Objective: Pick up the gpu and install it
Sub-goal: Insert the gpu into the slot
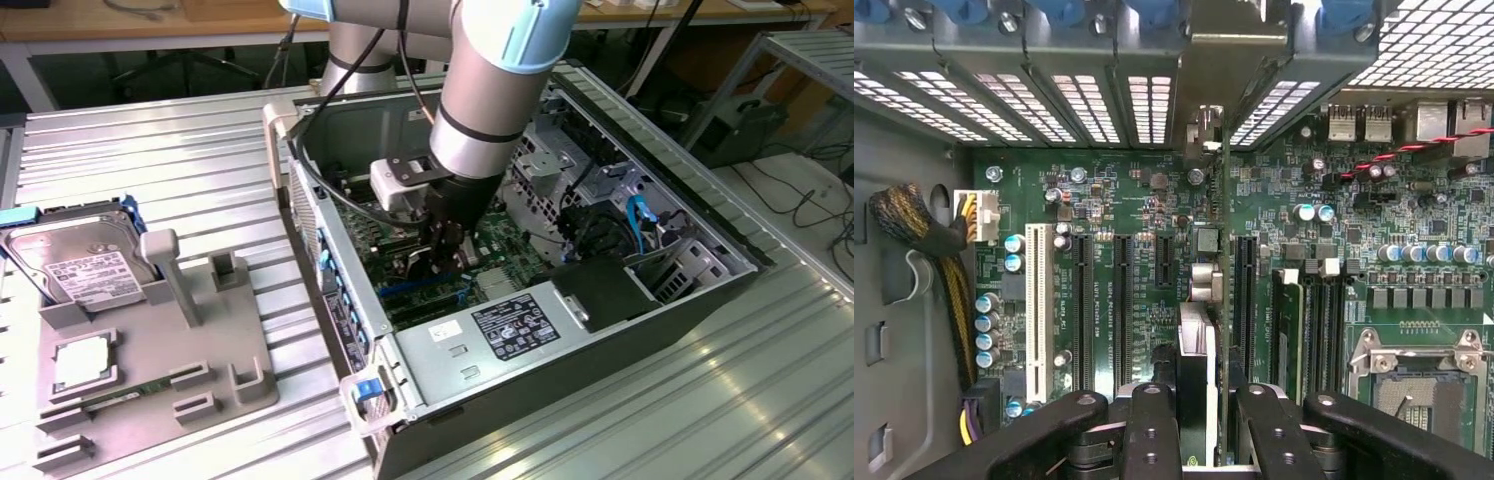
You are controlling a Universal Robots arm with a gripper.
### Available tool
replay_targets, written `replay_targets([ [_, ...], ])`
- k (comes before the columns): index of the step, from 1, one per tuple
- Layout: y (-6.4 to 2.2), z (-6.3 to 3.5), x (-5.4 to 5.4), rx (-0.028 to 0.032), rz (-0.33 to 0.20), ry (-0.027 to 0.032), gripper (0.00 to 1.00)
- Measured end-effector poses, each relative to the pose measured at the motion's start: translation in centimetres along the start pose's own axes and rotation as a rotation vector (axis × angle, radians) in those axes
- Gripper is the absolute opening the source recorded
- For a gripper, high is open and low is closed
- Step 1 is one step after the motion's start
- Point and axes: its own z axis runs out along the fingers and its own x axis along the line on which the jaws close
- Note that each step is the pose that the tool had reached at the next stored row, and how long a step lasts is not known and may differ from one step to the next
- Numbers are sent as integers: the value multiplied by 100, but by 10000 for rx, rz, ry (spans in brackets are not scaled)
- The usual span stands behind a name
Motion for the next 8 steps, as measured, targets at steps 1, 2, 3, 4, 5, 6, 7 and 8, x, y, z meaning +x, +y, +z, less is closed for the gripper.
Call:
replay_targets([
  [1, 0, 0, 0, -1, 0, 0, 28],
  [2, 0, 0, 0, 0, 1, -1, 28],
  [3, 0, 1, -1, 0, 1, -1, 28],
  [4, -1, 2, -4, 1, 0, -3, 28],
  [5, 0, 2, -11, 1, 1, -3, 28],
  [6, 0, 1, -14, 0, 0, -1, 28],
  [7, -1, 2, -18, 1, 0, -2, 28],
  [8, -1, 2, -19, 1, -1, -3, 28],
])
